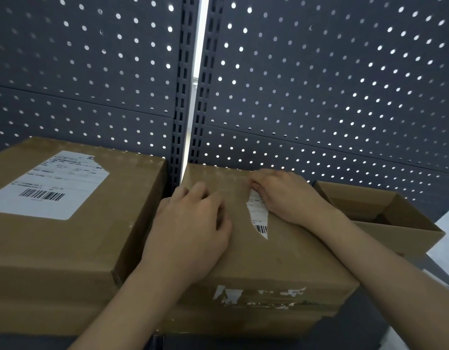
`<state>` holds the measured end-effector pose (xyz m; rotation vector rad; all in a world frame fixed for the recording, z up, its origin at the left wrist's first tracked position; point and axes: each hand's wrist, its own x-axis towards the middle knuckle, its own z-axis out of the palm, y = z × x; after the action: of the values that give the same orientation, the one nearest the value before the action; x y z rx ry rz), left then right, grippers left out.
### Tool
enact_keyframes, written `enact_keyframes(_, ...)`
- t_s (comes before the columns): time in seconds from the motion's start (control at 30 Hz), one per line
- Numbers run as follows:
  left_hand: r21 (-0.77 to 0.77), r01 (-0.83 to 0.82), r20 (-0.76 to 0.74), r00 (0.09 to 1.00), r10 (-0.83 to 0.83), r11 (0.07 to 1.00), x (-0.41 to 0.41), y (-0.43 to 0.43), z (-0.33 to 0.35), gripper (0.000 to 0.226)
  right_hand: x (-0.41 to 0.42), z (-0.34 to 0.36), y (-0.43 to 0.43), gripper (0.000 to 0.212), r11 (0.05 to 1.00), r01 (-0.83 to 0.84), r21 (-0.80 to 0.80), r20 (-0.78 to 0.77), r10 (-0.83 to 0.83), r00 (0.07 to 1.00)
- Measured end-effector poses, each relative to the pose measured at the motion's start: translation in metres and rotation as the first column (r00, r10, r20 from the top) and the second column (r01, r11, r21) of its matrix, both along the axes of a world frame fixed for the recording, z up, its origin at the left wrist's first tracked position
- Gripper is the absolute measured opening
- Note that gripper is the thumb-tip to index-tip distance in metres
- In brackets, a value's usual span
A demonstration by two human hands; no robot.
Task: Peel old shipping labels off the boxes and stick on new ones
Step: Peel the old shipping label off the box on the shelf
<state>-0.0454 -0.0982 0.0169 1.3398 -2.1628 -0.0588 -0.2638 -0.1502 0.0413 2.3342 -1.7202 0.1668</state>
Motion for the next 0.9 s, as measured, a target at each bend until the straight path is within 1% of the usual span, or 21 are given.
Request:
enact_keyframes(0.1,0.0,-0.001,-0.008,1.0,0.001,1.0,-0.0004,-0.0001,0.0001,0.031,0.0003,-0.0002,-0.0003,0.016,1.0,0.009,0.017,0.023,-0.01,1.0)
enact_keyframes(0.23,0.004,-0.003,-0.015,1.0,0.003,1.0,-0.0011,0.0,0.0007,0.031,-0.0037,-0.0001,0.0013,0.017,0.998,0.064,0.012,0.157,-0.065,0.985)
enact_keyframes(0.27,0.003,-0.002,-0.017,1.0,0.002,1.0,-0.0012,0.0001,0.001,0.031,-0.0036,0.0002,0.002,0.018,0.998,0.065,0.011,0.162,-0.066,0.985)
enact_keyframes(0.47,0.005,-0.01,-0.01,1.0,0.01,1.0,-0.001,0.0002,0.0007,0.033,-0.0006,-0.0015,0.0013,0.021,0.999,0.033,0.004,0.042,-0.033,0.999)
enact_keyframes(0.7,0.012,-0.001,-0.02,1.0,0.001,1.0,-0.0005,0.0013,0.0009,0.03,0.0019,0.0,0.0027,0.017,1.0,0.022,0.005,0.015,-0.022,1.0)
enact_keyframes(0.73,0.013,0.001,-0.024,1.0,-0.001,1.0,-0.0007,0.0016,0.0012,0.03,0.0009,0.0,0.0033,0.015,1.0,0.028,0.006,0.033,-0.028,0.999)
enact_keyframes(0.83,0.01,-0.001,-0.02,1.0,0.001,1.0,-0.0009,0.0011,0.0015,0.03,-0.0032,-0.0003,0.0036,0.014,0.997,0.071,-0.024,0.15,-0.066,0.986)
enact_keyframes(0.9,0.009,-0.003,-0.02,1.0,0.003,1.0,-0.001,0.0009,0.0009,0.03,-0.0042,-0.0012,0.0034,0.015,0.997,0.078,-0.018,0.179,-0.074,0.981)
